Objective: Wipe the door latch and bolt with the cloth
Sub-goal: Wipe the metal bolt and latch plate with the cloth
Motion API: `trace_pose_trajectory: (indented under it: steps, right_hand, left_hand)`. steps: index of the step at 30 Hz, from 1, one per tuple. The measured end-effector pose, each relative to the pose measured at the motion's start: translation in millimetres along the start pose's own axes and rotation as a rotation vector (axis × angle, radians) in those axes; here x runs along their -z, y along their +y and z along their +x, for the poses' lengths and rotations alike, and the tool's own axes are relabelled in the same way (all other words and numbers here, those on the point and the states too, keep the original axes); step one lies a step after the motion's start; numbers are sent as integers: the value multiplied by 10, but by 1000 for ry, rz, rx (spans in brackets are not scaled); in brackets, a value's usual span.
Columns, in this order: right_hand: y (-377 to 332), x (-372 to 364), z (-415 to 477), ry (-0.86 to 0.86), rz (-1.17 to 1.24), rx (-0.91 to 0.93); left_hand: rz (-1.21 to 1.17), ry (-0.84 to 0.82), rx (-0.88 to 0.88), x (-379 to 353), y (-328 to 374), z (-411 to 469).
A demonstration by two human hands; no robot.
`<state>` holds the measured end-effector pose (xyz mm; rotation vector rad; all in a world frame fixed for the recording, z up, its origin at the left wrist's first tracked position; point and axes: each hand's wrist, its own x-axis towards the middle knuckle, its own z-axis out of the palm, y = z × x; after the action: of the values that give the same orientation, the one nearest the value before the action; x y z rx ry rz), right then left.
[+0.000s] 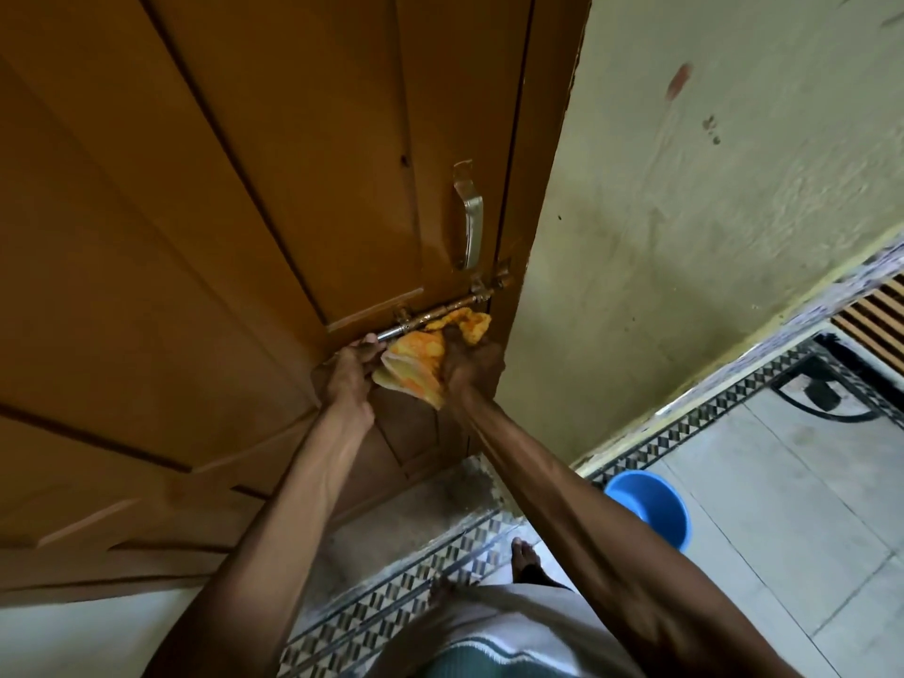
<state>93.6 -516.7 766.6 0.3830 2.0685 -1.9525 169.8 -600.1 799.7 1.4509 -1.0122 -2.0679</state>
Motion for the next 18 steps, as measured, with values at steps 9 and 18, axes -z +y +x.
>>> trace_pose_trajectory:
  steps: [9,18]
  right_hand:
    - [28,232,91,-272,-133,104]
    - [-202,214,215,-49,-401,750]
  left_hand:
    - [17,-24,7,32,-4,45]
    - [3,-18,-8,-3,19,-41]
